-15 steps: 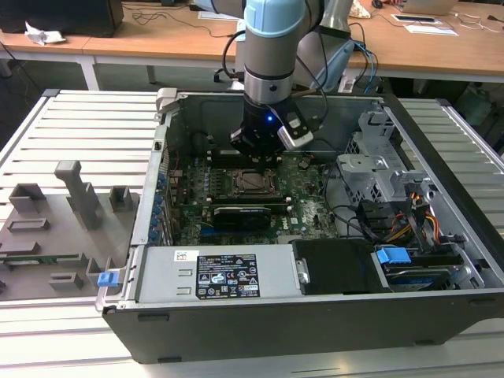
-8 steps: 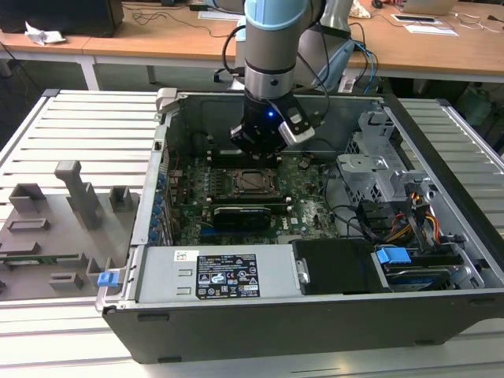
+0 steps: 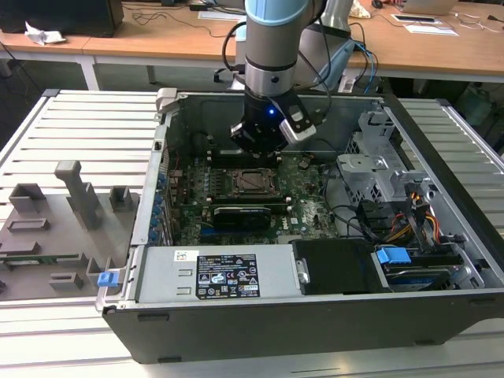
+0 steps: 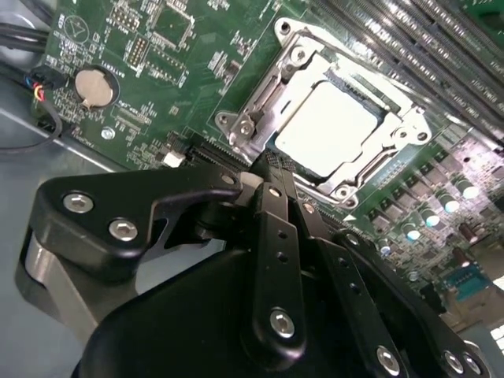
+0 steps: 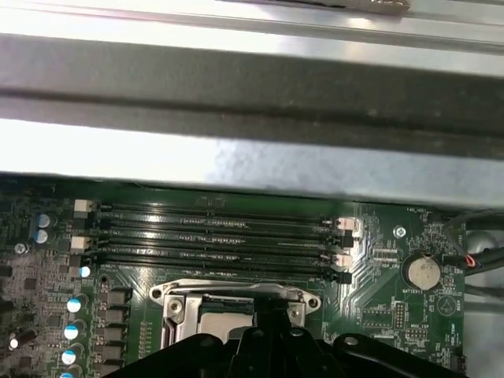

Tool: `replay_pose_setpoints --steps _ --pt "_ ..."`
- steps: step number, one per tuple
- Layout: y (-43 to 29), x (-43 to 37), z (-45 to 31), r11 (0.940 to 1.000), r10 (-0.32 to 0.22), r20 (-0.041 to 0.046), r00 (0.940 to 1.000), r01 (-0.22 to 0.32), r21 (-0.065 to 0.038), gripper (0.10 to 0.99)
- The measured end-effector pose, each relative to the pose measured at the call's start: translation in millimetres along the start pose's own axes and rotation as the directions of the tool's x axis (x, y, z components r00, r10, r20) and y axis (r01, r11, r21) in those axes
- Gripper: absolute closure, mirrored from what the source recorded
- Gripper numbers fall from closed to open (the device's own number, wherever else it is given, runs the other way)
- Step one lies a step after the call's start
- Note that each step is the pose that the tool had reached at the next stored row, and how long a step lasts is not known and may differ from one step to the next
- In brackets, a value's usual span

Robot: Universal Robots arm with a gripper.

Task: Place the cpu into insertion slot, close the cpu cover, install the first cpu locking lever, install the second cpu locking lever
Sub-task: 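Install the second cpu locking lever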

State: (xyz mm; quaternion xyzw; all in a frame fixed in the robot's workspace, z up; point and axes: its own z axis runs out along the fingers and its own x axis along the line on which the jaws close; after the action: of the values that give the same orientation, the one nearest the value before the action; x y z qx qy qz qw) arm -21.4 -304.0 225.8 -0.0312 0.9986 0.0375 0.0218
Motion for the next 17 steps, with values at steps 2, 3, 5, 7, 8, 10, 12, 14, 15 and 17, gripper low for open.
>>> replay_pose_setpoints --steps 2,3,5,7,8,10,12,14,15,17 --pt "-2.5 0.2 -0.2 1.0 0.0 0.0 1.0 0.0 0.0 0.98" --pt "-5.7 0.4 -0.4 1.0 0.0 0.0 1.0 0.0 0.0 0.98" --pt "-8.8 0.6 -0.7 1.0 0.0 0.0 1.0 0.0 0.0 0.98" --pt "-10.7 0.7 -0.8 1.0 0.0 0.0 1.0 0.0 0.0 0.98" --pt "-11.1 0.7 -1.4 1.0 0.0 -0.0001 1.0 0.0 0.0 0.98" --pt "-10.9 0.5 -4.6 1.0 0.0 0.0001 1.0 0.0 0.0 0.98" --pt "-10.1 0.0 -15.9 1.0 0.0 0.0 1.0 0.0 0.0 0.98" --pt "-10.1 -0.2 -19.1 1.0 0.0 0.0 1.0 0.0 0.0 0.98" --pt "-10.7 -0.2 -19.3 1.0 0.0 0.0 1.0 0.0 0.0 0.98" --pt "-13.7 0.1 -19.6 1.0 0.0 0.0 1.0 0.0 0.0 0.98"
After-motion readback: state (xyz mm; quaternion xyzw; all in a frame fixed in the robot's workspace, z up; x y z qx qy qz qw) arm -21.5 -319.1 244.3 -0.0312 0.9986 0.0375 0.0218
